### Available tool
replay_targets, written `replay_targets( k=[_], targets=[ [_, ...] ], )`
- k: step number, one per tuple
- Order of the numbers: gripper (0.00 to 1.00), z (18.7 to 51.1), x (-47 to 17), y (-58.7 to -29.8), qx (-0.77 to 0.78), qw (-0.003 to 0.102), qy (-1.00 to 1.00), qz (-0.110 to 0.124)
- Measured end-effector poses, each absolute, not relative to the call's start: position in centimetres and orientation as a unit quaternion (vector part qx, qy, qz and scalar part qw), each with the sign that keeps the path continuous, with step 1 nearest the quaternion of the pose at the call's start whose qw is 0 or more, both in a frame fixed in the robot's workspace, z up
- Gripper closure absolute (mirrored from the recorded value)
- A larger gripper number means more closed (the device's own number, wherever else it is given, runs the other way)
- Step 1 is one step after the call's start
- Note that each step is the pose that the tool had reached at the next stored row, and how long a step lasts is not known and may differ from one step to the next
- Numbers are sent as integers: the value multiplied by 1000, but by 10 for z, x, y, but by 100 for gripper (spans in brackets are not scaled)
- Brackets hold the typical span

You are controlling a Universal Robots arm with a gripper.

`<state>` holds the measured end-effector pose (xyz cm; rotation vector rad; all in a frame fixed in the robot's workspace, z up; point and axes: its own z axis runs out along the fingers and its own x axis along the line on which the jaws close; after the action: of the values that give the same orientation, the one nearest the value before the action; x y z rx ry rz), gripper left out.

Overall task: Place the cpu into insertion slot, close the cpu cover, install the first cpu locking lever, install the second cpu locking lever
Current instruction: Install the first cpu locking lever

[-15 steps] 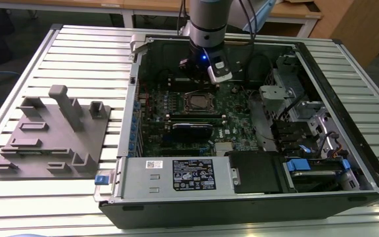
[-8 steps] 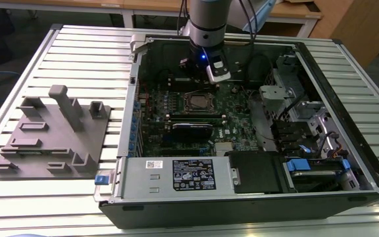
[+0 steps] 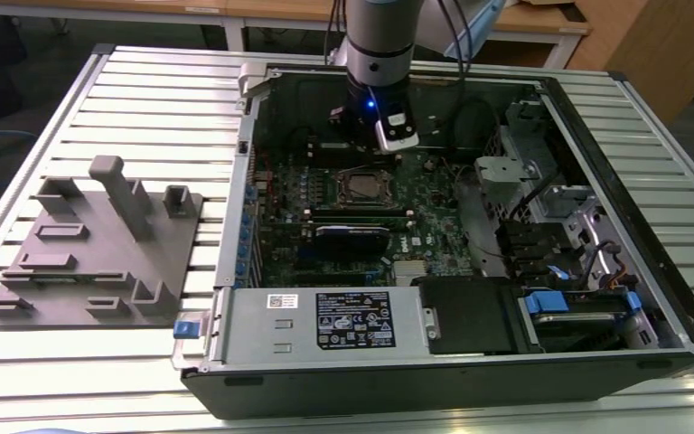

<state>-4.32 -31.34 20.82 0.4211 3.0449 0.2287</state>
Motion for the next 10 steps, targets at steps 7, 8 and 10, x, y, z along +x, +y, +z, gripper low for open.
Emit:
replay_targets(
  k=[7,8,10],
  targets=[
    [90,208,-46,-313,150,31,986,74],
    [90,208,-47,-313,150,31,985,74],
    [90,207,-47,-313,153,31,985,74]
  ],
)
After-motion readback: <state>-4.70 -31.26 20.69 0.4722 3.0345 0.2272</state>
